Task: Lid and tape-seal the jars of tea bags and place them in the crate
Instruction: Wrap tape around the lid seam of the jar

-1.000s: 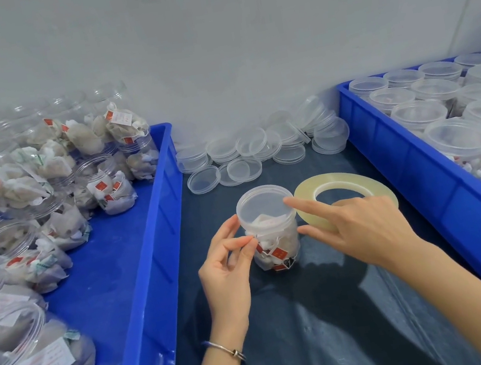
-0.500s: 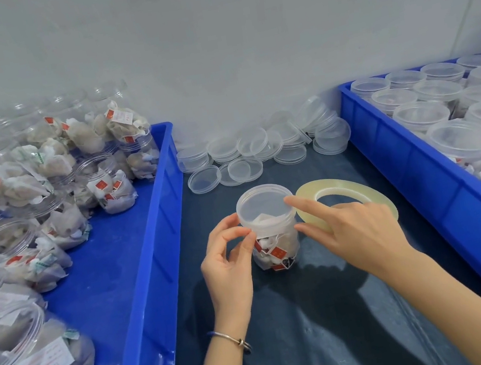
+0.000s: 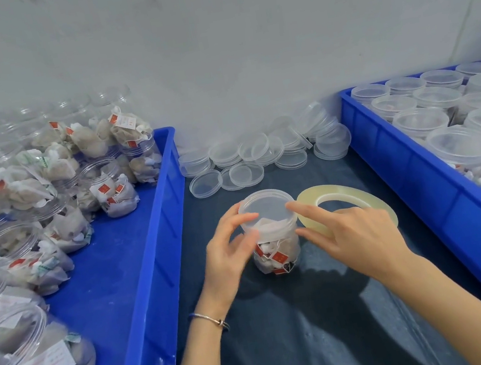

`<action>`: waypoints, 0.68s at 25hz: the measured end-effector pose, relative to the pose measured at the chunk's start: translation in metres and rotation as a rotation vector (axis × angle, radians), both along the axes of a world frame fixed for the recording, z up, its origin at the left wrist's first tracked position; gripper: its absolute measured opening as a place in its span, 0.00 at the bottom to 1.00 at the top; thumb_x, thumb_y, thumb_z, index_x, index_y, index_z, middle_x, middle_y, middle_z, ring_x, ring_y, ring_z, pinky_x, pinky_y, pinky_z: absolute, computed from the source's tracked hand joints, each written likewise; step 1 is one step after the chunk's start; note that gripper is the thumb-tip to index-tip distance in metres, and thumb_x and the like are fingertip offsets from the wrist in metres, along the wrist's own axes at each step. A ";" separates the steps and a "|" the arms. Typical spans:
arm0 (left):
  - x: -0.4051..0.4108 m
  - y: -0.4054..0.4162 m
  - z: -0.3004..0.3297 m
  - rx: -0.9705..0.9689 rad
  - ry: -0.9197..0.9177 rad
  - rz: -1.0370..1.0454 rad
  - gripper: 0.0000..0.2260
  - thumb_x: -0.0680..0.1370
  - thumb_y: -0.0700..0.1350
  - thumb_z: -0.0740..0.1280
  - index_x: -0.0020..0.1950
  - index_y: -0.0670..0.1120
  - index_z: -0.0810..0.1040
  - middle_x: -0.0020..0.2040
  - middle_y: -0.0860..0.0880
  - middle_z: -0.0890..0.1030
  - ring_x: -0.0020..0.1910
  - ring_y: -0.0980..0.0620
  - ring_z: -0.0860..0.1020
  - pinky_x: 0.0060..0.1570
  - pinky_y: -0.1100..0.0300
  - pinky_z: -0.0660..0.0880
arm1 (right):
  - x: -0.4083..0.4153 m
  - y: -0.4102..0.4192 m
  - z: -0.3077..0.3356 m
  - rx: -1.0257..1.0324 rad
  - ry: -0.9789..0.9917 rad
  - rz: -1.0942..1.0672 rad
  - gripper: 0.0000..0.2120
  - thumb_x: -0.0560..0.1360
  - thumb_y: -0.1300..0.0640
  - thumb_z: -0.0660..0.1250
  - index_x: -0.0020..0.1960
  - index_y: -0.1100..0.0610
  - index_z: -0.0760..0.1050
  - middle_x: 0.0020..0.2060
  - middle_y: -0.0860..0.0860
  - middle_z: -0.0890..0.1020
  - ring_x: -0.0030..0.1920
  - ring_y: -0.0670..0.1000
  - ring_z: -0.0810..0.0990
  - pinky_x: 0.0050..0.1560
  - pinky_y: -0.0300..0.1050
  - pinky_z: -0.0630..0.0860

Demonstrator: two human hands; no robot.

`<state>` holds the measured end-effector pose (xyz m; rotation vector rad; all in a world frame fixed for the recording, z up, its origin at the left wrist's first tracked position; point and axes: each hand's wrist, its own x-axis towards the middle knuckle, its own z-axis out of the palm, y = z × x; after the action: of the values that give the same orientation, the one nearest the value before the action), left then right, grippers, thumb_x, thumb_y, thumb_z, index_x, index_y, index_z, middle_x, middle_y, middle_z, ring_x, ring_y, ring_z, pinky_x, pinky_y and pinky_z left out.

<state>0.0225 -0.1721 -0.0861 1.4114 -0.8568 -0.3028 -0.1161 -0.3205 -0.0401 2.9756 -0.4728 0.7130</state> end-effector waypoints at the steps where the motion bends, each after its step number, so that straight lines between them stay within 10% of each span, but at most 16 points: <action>1: -0.005 -0.003 0.000 0.063 -0.070 -0.060 0.17 0.69 0.49 0.74 0.57 0.51 0.77 0.66 0.51 0.72 0.68 0.55 0.70 0.64 0.56 0.70 | 0.000 0.000 0.001 0.001 -0.001 -0.005 0.20 0.73 0.40 0.61 0.60 0.45 0.79 0.17 0.50 0.68 0.16 0.53 0.67 0.23 0.34 0.46; 6: -0.022 -0.027 0.001 0.111 -0.186 0.223 0.24 0.62 0.44 0.81 0.49 0.58 0.73 0.60 0.53 0.70 0.62 0.63 0.70 0.59 0.50 0.73 | -0.002 -0.002 0.008 -0.105 0.063 -0.112 0.35 0.72 0.29 0.53 0.75 0.41 0.52 0.20 0.47 0.70 0.21 0.50 0.71 0.21 0.38 0.51; 9: -0.015 -0.026 -0.001 0.086 -0.206 0.196 0.23 0.62 0.43 0.81 0.48 0.58 0.74 0.60 0.55 0.70 0.62 0.62 0.71 0.56 0.47 0.75 | -0.016 -0.018 0.019 -0.161 0.110 -0.132 0.39 0.71 0.27 0.49 0.72 0.50 0.66 0.21 0.46 0.72 0.24 0.49 0.74 0.23 0.39 0.57; 11: -0.012 -0.025 -0.001 0.082 -0.200 0.181 0.23 0.61 0.42 0.81 0.48 0.58 0.74 0.59 0.55 0.71 0.62 0.62 0.71 0.57 0.47 0.75 | -0.029 -0.032 0.028 -0.133 0.182 -0.088 0.36 0.69 0.29 0.42 0.63 0.48 0.71 0.29 0.43 0.75 0.35 0.47 0.78 0.47 0.43 0.69; 13: -0.013 -0.026 0.000 0.083 -0.185 0.168 0.23 0.61 0.42 0.81 0.47 0.58 0.74 0.60 0.56 0.71 0.62 0.62 0.72 0.58 0.47 0.75 | -0.039 -0.042 0.034 -0.094 0.341 -0.088 0.33 0.66 0.31 0.35 0.53 0.45 0.70 0.39 0.41 0.76 0.46 0.43 0.75 0.69 0.47 0.54; 17: -0.012 -0.025 0.000 0.070 -0.173 0.159 0.23 0.61 0.40 0.81 0.47 0.57 0.75 0.60 0.58 0.70 0.62 0.63 0.71 0.59 0.49 0.75 | -0.053 -0.061 0.041 -0.102 0.507 -0.158 0.24 0.71 0.33 0.38 0.43 0.45 0.66 0.40 0.40 0.72 0.49 0.39 0.67 0.72 0.57 0.46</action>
<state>0.0104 -0.1975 -0.0865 1.5780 -0.8748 -0.0903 -0.1691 -0.3813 0.0006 2.8259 -0.5959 -0.0368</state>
